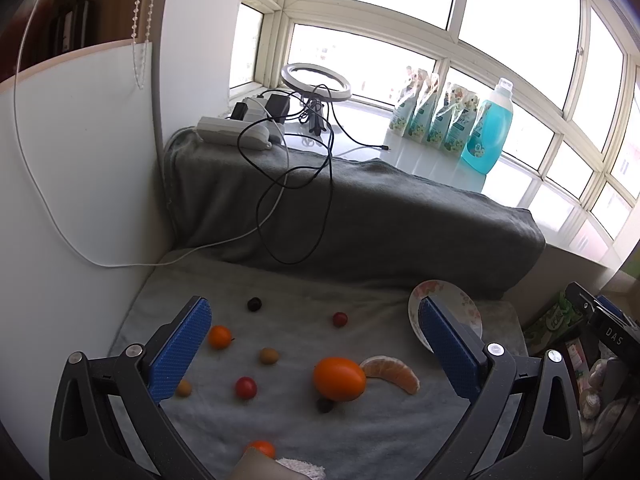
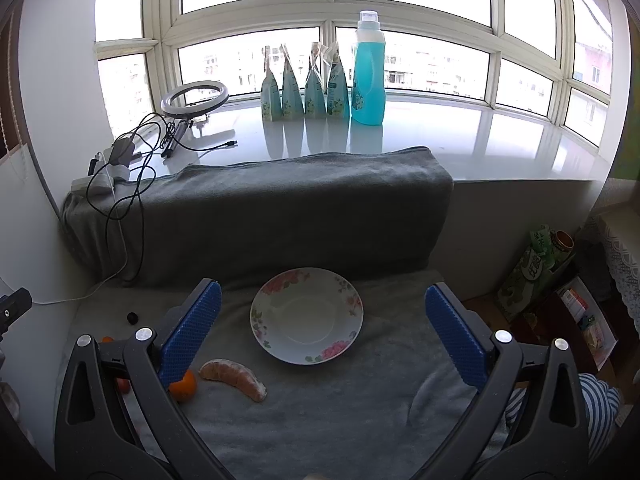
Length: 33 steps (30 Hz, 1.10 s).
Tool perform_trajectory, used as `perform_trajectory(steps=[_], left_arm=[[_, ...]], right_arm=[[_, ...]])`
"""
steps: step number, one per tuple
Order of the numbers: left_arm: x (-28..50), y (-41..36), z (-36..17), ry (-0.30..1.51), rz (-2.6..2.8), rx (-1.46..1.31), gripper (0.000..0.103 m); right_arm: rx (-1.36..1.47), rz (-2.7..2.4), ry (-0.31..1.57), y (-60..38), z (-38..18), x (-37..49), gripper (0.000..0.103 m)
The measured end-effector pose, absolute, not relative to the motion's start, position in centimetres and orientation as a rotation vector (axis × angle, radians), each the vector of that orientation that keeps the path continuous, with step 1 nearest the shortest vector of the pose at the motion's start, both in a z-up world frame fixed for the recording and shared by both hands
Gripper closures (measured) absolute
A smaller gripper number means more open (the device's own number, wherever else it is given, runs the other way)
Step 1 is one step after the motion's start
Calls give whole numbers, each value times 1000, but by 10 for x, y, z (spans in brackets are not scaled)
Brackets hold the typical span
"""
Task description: Organize fruits
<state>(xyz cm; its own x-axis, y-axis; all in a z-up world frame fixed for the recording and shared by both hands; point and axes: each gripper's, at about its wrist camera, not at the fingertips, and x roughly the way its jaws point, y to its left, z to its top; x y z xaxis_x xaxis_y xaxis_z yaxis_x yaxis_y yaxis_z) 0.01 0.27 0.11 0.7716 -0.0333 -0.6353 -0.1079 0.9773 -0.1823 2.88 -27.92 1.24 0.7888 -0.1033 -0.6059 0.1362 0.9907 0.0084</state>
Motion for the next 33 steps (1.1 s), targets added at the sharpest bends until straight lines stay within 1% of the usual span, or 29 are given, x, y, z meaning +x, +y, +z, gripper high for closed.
perform_trajectory(steps=[33], left_arm=[[1,11,-5,719,21,-256,0]], right_arm=[[58,-124,661,-273,6,29,0]])
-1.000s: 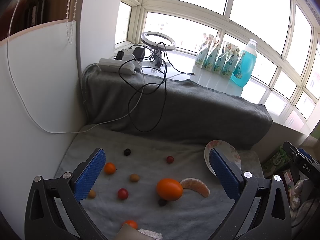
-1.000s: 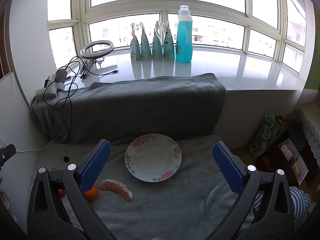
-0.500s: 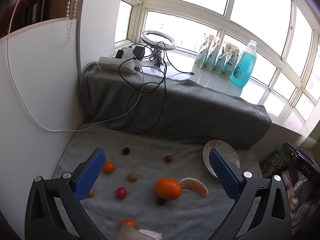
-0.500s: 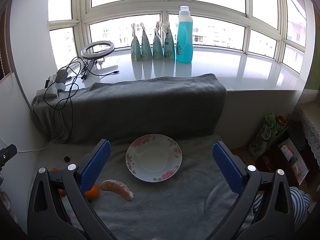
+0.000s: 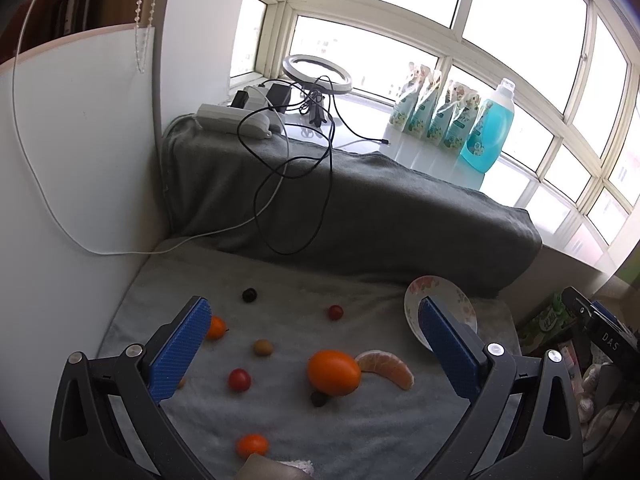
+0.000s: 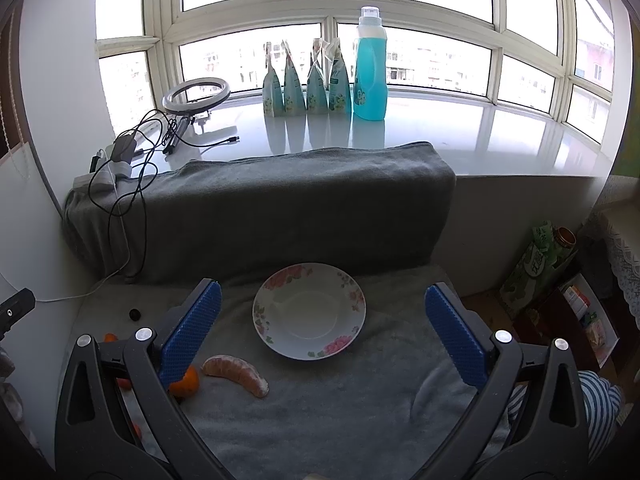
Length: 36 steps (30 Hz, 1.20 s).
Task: Organize fruits
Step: 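Move the right gripper down toward the large orange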
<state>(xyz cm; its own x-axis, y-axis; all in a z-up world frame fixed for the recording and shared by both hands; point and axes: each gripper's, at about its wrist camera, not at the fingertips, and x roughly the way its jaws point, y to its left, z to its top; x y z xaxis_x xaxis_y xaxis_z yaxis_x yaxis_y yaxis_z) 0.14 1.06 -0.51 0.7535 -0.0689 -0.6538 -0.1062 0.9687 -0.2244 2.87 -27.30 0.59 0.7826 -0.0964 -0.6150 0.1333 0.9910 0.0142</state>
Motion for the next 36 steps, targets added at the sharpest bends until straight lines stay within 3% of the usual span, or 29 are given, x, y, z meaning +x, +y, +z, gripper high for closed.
perform_trajectory(steps=[14,27,36], left_arm=[[2,28,-33,807,2,-351,0],[15,39,-82,937,-91,-488,1],[31,37,-123,1033,-160,-559,12]], right_arm=[[134,-33,755,-279,-21,39,0],[314,216,992,-261,-83,73,0],[450,346,1147,-240,-129,99,0]])
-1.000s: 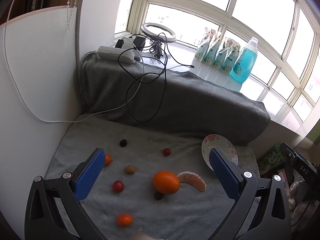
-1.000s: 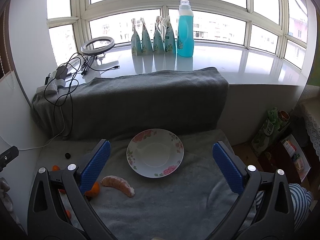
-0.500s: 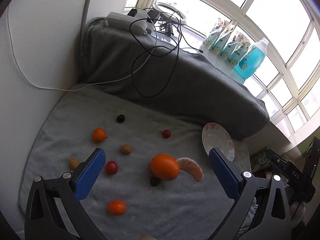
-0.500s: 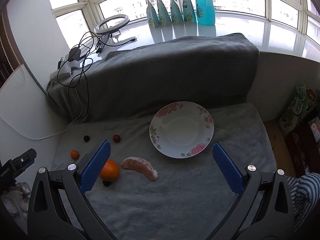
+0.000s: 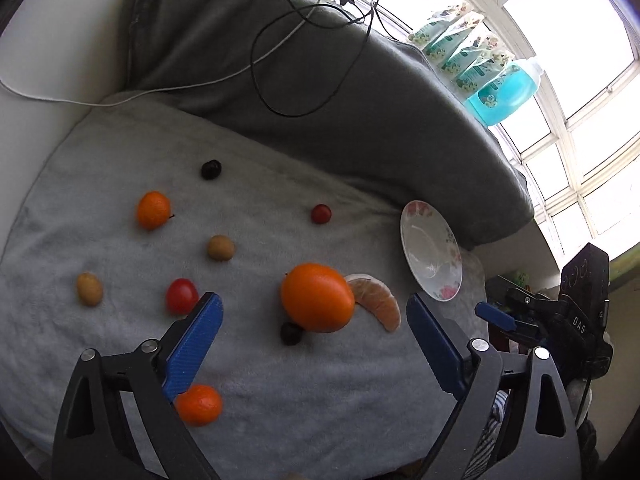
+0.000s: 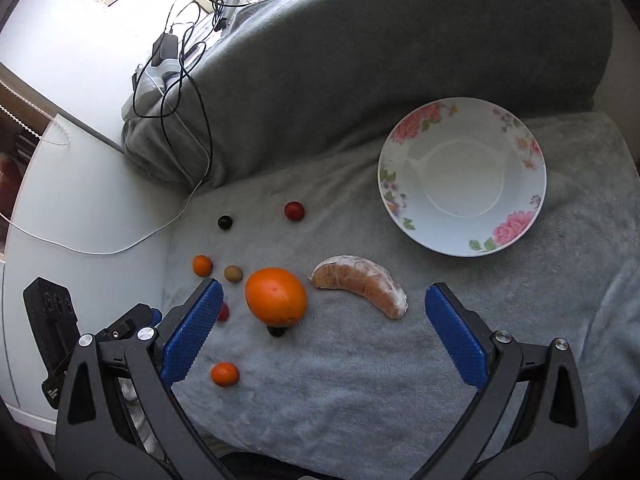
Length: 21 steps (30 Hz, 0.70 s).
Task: Organize fruits
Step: 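Move the right gripper down toward the large orange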
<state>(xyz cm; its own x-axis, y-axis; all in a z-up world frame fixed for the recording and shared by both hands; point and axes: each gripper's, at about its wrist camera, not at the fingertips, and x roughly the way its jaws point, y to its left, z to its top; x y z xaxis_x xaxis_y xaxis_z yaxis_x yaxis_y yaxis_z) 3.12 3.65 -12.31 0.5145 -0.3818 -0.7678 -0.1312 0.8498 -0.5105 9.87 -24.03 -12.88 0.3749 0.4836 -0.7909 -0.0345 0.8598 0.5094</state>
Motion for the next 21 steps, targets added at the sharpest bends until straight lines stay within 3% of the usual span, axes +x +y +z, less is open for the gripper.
perform_trajectory(steps=[18,21], left_arm=[[59,4,-174,1184,-277,-470,25],[62,3,-177,1190,-290,-475,26]], right_arm=[[460,451,1346,-178,-196,139,6],[482,460,1380,-174,-205,146,17]])
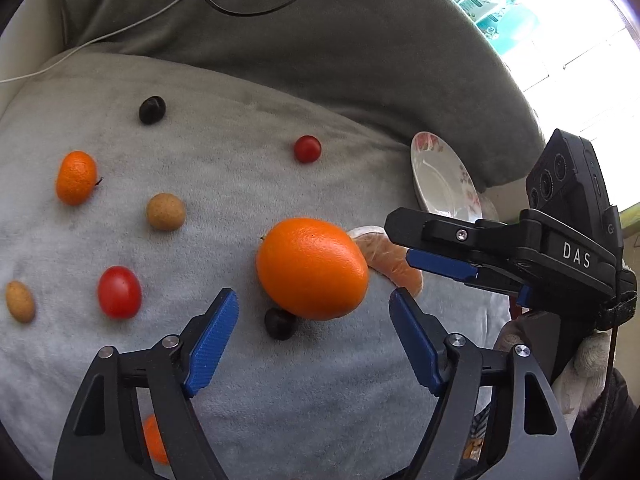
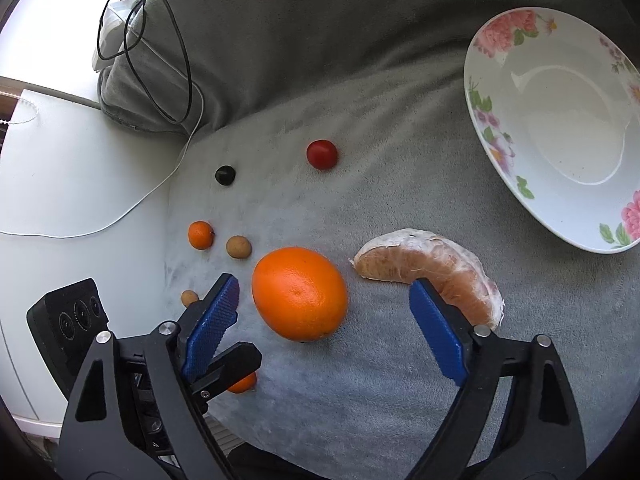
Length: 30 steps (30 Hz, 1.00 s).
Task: Organize fruits
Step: 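Move the right gripper down toward the large orange, then close the right gripper on the large orange and lift it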
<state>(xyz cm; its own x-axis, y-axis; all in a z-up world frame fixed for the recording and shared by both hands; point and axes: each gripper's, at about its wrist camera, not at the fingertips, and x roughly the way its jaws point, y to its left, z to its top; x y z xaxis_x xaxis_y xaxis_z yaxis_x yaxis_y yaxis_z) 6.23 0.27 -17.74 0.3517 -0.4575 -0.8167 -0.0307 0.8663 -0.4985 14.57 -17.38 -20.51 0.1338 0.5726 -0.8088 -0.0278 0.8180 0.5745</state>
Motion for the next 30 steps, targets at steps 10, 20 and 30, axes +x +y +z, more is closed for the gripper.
perform_trajectory(steps=[10,20,30], left_arm=[[71,-3,-190,1225,-318,-502,33],[76,-2,-199,1248,-323,-516,37],[80,-3,-205,1260,-327,-538,39]], right_arm=[[569,489,1451,-165,-225,156,20],[599,485,1488,-152,-243,165,24],[616,513,1520,-146,-251,166,34]])
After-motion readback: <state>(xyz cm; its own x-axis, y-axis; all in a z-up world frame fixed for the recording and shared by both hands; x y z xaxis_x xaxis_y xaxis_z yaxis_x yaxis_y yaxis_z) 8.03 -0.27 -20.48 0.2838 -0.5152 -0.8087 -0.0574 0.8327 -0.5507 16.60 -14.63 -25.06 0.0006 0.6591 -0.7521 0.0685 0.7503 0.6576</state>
